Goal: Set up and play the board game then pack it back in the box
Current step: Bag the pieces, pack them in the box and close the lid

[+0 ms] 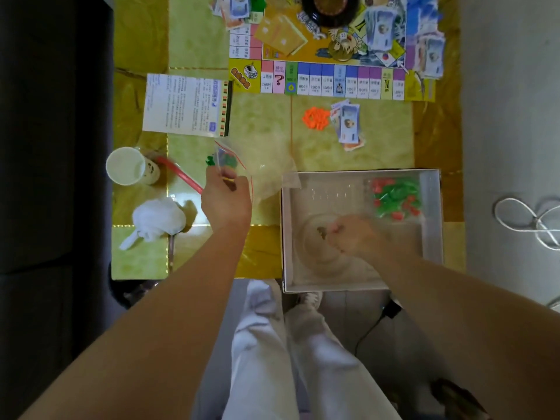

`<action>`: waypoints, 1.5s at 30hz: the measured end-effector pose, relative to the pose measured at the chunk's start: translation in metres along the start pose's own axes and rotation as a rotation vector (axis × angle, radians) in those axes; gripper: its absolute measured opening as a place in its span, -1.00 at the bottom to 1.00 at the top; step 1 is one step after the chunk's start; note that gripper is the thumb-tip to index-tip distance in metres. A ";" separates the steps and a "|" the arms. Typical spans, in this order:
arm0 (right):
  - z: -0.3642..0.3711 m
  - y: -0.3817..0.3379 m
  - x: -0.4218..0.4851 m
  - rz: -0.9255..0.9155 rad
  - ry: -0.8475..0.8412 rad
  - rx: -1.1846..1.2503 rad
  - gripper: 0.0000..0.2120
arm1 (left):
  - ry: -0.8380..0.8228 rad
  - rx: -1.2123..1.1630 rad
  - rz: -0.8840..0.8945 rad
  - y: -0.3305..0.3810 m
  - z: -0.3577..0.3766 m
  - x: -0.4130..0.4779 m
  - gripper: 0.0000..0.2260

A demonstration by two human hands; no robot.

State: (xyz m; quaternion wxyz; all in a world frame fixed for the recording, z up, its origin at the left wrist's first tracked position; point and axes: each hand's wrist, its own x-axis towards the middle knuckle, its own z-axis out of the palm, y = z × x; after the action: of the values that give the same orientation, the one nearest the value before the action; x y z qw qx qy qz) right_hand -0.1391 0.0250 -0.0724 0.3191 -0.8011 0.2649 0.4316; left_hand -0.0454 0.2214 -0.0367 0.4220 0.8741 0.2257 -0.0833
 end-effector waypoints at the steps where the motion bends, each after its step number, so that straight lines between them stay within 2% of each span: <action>1: 0.003 0.002 0.000 0.010 0.012 -0.006 -0.91 | 0.010 -0.020 0.010 -0.004 0.000 -0.003 -0.95; 3: 0.003 0.000 0.003 0.010 0.132 0.061 -0.83 | 0.016 -0.038 0.012 -0.008 -0.001 -0.004 -0.96; 5: -0.002 -0.010 0.005 -0.072 0.268 0.160 -0.83 | 0.024 -0.046 0.008 -0.008 -0.004 -0.002 -0.96; 7: -0.007 -0.028 0.005 -0.173 0.295 0.223 -0.86 | 0.021 -0.073 -0.019 -0.006 -0.008 0.002 -0.95; 12: -0.013 -0.086 0.016 -0.296 0.254 0.295 -0.84 | 0.064 -0.232 -0.111 0.007 -0.020 0.027 -0.91; 16: -0.011 -0.137 0.035 -0.331 0.223 0.329 -0.81 | 0.059 -0.386 -0.068 0.018 -0.031 0.069 -0.88; 18: -0.012 -0.162 0.036 -0.345 0.188 0.425 -0.79 | 0.051 -0.437 -0.068 0.016 -0.034 0.091 -0.85; 21: -0.016 -0.198 0.036 -0.357 0.077 0.638 -0.59 | -0.020 -0.488 -0.130 0.009 -0.033 0.116 -0.81; 23: -0.017 -0.226 0.044 -0.369 0.007 0.756 -0.46 | -0.149 -0.479 -0.157 0.005 -0.032 0.137 -0.82; 25: -0.020 -0.245 0.054 -0.385 0.058 0.696 -0.49 | -0.264 -0.446 -0.191 0.005 -0.033 0.150 -0.80; 27: -0.026 -0.257 0.069 -0.361 0.238 0.519 -0.72 | -0.317 -0.361 -0.248 0.013 -0.036 0.163 -0.59; 28: -0.028 -0.258 0.075 -0.342 0.338 0.453 -0.82 | -0.302 -0.253 -0.219 0.021 -0.040 0.164 -0.45; 30: -0.032 -0.262 0.086 -0.339 0.471 0.387 -0.81 | -0.111 0.008 -0.035 0.025 -0.046 0.170 -0.24; 31: -0.032 -0.263 0.090 -0.357 0.502 0.344 -0.78 | 0.005 0.125 0.104 0.026 -0.050 0.172 -0.20; 33: -0.031 -0.265 0.095 -0.395 0.516 0.264 -0.80 | 0.084 0.345 0.386 0.024 -0.059 0.178 -0.30; 35: -0.029 -0.267 0.098 -0.425 0.491 0.259 -0.81 | -0.032 0.511 0.592 0.018 -0.062 0.183 -0.57; 36: -0.027 -0.268 0.098 -0.441 0.467 0.276 -0.79 | -0.124 0.555 0.623 0.016 -0.063 0.183 -0.69; 38: -0.022 -0.270 0.095 -0.461 0.385 0.325 -0.73 | -0.261 0.550 0.517 0.012 -0.061 0.183 -0.84; 40: -0.015 -0.267 0.090 -0.438 0.336 0.333 -0.57 | -0.263 0.520 0.388 0.010 -0.056 0.182 -0.89; 43: 0.002 -0.246 0.091 -0.382 0.441 0.079 -0.42 | -0.266 0.529 0.274 0.004 -0.046 0.179 -0.85; 45: 0.020 -0.229 0.096 -0.346 0.420 -0.173 -0.28 | -0.278 0.521 0.244 -0.003 -0.037 0.178 -0.83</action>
State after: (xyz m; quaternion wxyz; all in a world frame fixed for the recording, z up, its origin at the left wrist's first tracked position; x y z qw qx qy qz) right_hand 0.0577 0.1763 -0.0992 0.2565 -0.9305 0.1467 0.2163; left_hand 0.1090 0.3097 -0.0757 0.2177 0.9536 0.0305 -0.2060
